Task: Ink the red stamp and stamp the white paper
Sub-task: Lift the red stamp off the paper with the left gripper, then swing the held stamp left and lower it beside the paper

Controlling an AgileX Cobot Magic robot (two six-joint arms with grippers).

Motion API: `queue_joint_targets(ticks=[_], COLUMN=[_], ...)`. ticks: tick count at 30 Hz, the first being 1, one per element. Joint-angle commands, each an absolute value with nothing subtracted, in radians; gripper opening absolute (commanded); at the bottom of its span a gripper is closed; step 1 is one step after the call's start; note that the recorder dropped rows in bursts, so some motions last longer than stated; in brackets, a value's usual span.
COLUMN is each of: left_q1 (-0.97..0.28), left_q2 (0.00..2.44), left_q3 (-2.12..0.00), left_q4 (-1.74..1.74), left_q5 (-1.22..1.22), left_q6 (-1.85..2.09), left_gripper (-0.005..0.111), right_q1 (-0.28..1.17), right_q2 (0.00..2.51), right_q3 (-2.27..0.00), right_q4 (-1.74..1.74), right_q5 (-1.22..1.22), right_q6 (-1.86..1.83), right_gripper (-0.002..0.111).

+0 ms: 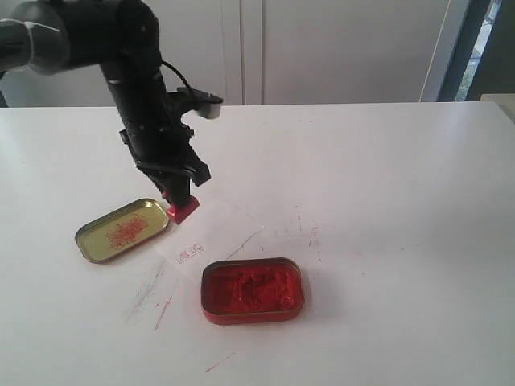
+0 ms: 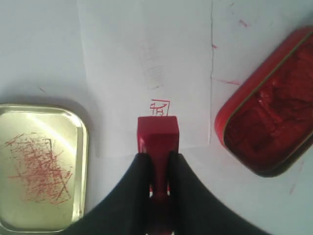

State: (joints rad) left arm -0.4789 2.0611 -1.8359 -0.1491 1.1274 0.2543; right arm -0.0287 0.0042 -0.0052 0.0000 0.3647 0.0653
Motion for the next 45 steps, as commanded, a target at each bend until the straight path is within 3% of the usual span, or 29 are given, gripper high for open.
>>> queue_joint_targets(ticks=[1,17,45], left_q1=[-0.390,-0.191,-0.182], left_q2=[2.043,2.047,1.930], left_q3=[-1.828,-1.633,-1.080], left_q4=[-0.351,-0.847,-0.876], left_q5=[1.214,1.221,1.119], left_q6=[0.310,0.585,0.734], left_gripper=[0.000,0.000,0.000], right_q1=[-0.030,-0.030,-0.030], right_q2=[0.000,0.000,0.000], right_q3=[0.000,0.000,0.000], right_q4=[0.000,0.000,0.000], right_q5=[0.351,0.351,0.351], right_q6=[0.065,0.065,0.065], right_gripper=[0.000,0.000,0.000])
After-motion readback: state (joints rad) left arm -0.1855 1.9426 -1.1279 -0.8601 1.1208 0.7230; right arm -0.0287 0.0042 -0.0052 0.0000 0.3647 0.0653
